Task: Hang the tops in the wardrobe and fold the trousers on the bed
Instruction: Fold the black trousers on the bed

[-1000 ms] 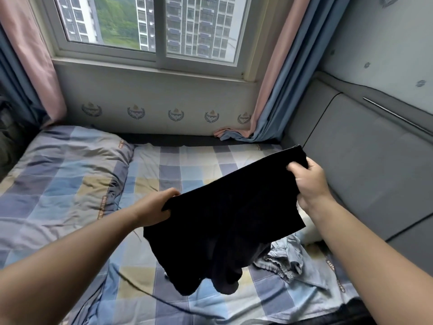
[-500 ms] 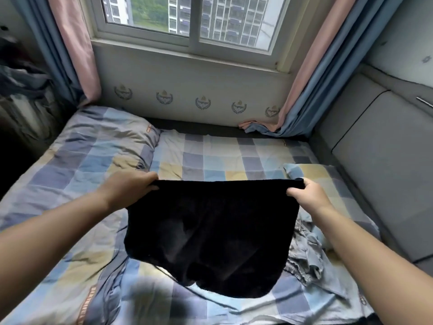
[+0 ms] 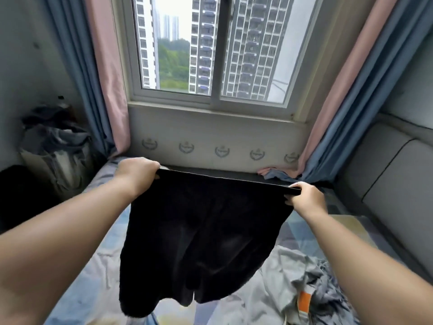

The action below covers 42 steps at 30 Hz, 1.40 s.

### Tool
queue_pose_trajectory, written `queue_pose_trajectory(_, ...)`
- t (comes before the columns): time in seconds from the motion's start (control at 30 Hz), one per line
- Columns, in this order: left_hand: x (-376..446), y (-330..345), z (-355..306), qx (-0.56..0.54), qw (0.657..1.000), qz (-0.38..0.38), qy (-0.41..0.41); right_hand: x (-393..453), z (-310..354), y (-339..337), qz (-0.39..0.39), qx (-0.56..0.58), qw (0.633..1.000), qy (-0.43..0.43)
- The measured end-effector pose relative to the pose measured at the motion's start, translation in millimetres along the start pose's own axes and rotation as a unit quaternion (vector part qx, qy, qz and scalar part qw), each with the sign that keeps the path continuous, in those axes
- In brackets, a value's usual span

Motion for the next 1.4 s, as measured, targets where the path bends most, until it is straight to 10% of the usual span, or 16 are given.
queue_pose_trajectory(0.27,-15,-7,4,-0.124,0.98,-0.129,0.089,-24,-8,-23,-0.054,0.048,0.996,-0.057)
queue_pose_trajectory(0.77,-204,318,-122,-0.096,0.936,0.295,0.168,-180,-263,200,0.243,-0.125,0.953,0.133)
queue_pose_trajectory(1.4,-387,481,-204,-0.131,0.879,0.441,0.124,-327,-426,333,0.441,-0.235,0.862,0.087)
Point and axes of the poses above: each hand's wrist, its own x-axis towards the middle knuckle, its own y-axis out of the palm, z = x × y, the point moved 1 cm from there along x, towards the middle knuckle, and after that the axes turned 11 degrees about z, right-handed, at the moved point
